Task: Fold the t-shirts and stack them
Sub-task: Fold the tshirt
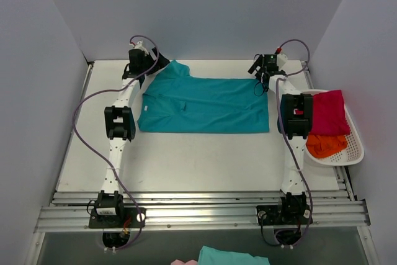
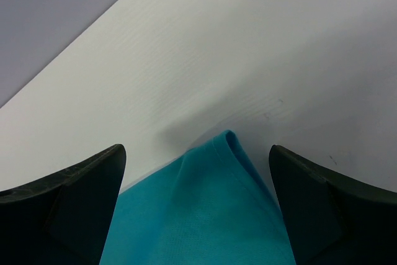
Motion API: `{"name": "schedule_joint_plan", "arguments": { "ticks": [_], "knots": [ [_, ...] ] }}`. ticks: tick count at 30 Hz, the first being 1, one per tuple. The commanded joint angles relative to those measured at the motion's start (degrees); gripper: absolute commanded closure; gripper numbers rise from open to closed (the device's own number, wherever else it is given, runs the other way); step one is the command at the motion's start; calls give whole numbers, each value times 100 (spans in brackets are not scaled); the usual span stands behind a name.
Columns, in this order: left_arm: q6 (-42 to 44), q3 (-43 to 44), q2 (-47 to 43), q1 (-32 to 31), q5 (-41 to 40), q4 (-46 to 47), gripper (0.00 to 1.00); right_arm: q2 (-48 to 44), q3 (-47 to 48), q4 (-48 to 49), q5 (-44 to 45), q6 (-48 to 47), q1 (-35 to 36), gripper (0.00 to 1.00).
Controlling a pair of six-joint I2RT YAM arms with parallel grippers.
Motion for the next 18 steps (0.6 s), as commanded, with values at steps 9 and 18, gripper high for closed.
{"name": "schedule_joint_plan", "arguments": {
  "ticks": [9,18],
  "knots": [
    [-147,300,203,-43,455,131,28,247,135,232,-257,140,160,23],
    [-182,335,238,-78,508,78,34,300,47,364,-415,175,160,52]
  ]
}}
